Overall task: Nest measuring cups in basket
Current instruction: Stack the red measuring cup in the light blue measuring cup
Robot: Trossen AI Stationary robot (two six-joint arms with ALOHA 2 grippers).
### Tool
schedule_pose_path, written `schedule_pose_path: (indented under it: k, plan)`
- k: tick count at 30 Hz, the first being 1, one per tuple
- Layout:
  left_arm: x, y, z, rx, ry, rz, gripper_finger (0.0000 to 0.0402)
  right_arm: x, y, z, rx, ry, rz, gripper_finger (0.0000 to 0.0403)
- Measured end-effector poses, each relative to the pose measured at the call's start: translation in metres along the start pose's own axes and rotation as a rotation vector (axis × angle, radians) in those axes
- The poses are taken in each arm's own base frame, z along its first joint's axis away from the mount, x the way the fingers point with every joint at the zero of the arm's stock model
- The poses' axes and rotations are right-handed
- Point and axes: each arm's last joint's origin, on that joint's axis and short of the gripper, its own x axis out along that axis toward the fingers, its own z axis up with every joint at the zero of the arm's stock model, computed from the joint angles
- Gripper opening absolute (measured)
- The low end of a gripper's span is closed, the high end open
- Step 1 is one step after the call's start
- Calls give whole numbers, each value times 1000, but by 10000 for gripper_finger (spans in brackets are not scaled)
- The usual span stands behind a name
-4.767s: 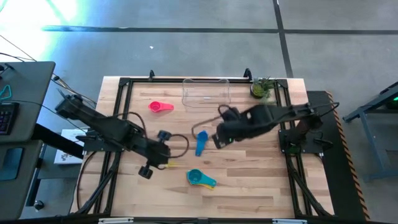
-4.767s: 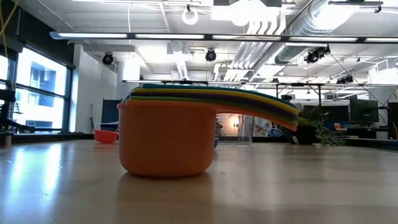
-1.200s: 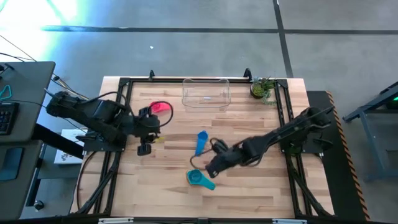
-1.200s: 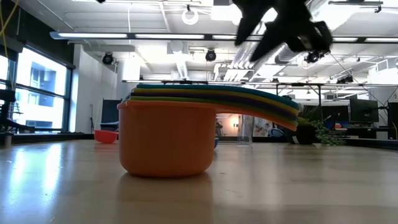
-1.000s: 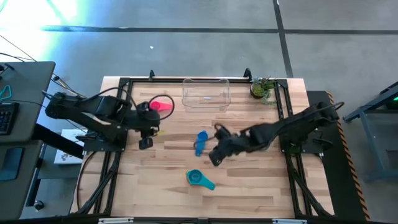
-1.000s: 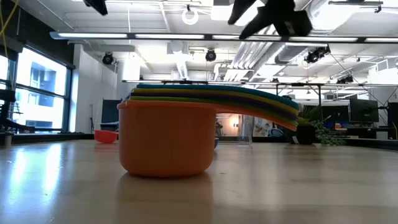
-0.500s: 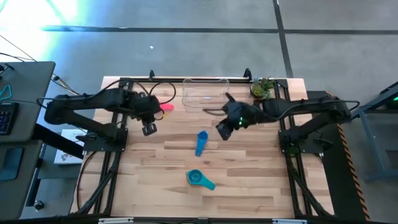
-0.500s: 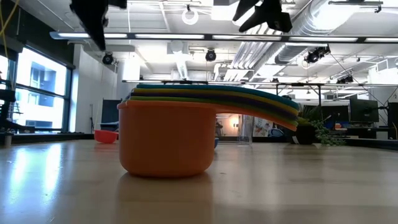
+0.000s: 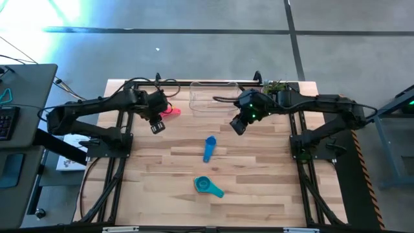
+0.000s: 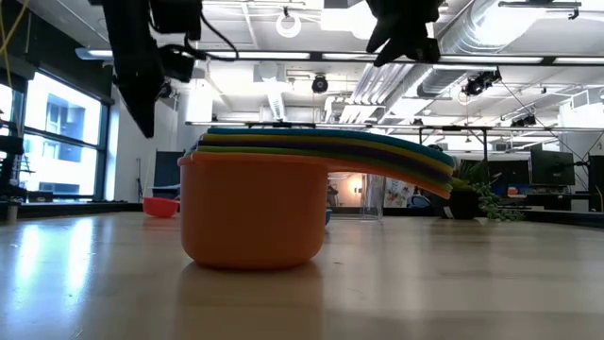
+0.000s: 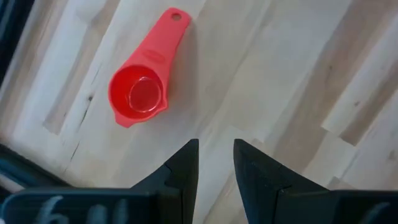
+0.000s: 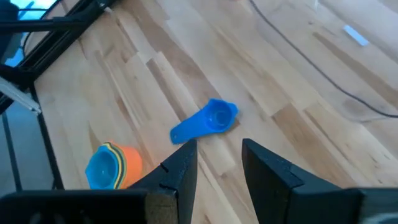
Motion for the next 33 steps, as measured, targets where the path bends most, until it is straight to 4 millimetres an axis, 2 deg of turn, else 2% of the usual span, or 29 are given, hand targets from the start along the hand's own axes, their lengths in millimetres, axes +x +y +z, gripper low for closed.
schedule_pose_path:
  k: [7, 13, 18, 33]
  plan:
    - [21, 15, 5, -59, 25, -22, 90, -1, -13, 7, 49, -19, -47, 119]
    - [47, 20, 17, 15, 85, -17, 90, -2, -22, 12, 139, -45, -80, 119]
    - [66, 27, 23, 5, 139, -6, 90, -3, -26, 14, 191, -52, -87, 119]
    - [101, 38, 32, -30, 200, 2, 90, -3, -29, 13, 275, -61, -137, 119]
